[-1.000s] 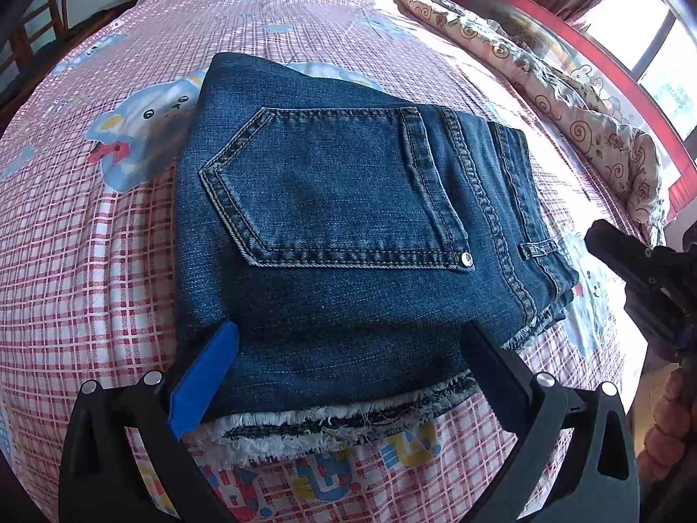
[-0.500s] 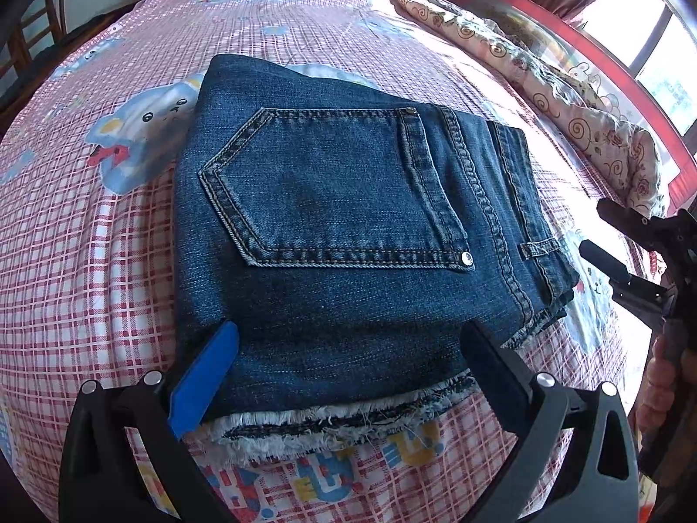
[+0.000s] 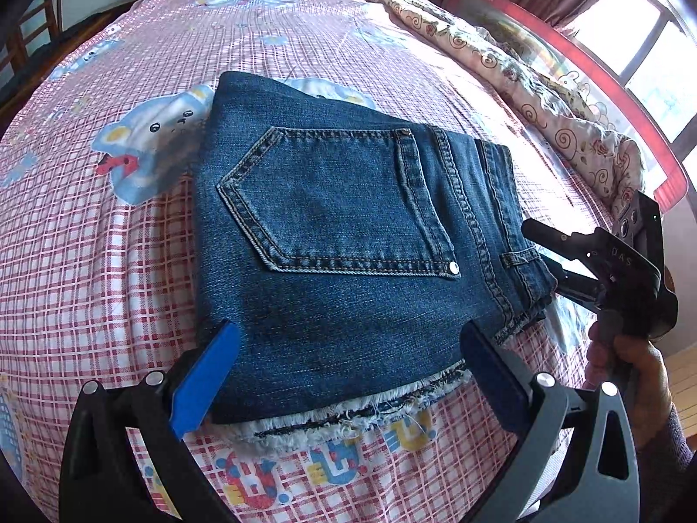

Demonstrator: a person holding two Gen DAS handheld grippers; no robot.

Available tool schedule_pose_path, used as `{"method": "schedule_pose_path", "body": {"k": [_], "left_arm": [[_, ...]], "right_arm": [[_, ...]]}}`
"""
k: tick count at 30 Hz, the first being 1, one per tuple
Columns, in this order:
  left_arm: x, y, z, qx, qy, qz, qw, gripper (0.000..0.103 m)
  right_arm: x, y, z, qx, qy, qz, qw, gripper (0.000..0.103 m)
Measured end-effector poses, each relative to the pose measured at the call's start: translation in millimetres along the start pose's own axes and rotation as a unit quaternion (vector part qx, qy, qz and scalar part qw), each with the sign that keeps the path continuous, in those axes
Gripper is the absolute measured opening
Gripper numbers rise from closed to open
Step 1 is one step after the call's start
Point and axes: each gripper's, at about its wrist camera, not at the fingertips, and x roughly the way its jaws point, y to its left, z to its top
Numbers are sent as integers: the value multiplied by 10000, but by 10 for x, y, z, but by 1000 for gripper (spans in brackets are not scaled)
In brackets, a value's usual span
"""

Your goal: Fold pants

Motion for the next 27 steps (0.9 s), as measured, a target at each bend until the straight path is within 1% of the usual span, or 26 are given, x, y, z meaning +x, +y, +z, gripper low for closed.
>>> {"method": "schedule_pose_path", "body": {"k": [2, 4, 6, 7, 9, 10, 12, 14, 17, 18, 19, 20, 21, 24, 27], "left_arm": [[-176, 174, 52, -136, -283, -83, 9995, 101], [-289, 411, 129, -429, -440, -228, 9979, 101], [-287, 650, 211, -733, -396, -453, 9955, 101], [-243, 762, 250, -902, -291, -646, 9934, 101], [-103, 956, 284, -1342, -19, -1212, 9835, 101], [-42, 1029, 285, -1532, 80, -1343, 9790, 101], [60, 1098, 262, -1730, 223, -1786, 9683, 101], [113, 1109, 231, -1794, 275, -1959, 9637, 101], [192, 1093, 201, -1997, 289, -2313, 9517, 101], [211, 1099, 196, -2061, 274, -2370, 9490, 101], [236, 1100, 194, -2087, 277, -2307, 9500, 101], [273, 1101, 199, -2104, 330, -2155, 9530, 101], [298, 1102, 187, -2116, 361, -2142, 9529, 101], [309, 1088, 212, -2119, 342, -2143, 9529, 101], [382, 1117, 259, -2146, 410, -2245, 9497, 101]], "right_arm": [[-1, -8, 9, -45, 29, -19, 10000, 59], [11, 6, 23, -93, 43, -57, 9999, 59], [6, 7, 22, -84, 39, -52, 9999, 59], [11, 10, 29, -71, 33, -46, 10000, 59], [13, 2, 27, -62, 35, -50, 10000, 59], [13, -2, 25, -63, 39, -50, 10000, 59], [13, -7, 23, -59, 48, -47, 10000, 59], [12, -9, 17, -89, 56, -58, 9999, 59], [27, 11, 12, -165, 66, -100, 9998, 59], [30, 16, 9, -175, 63, -104, 9998, 59], [31, 16, 7, -168, 60, -98, 9998, 59], [31, 15, 6, -161, 59, -90, 9998, 59], [32, 11, 6, -154, 62, -85, 9998, 59], [28, 8, 9, -160, 58, -92, 9998, 59], [24, 6, 11, -150, 58, -84, 9998, 59]]}}
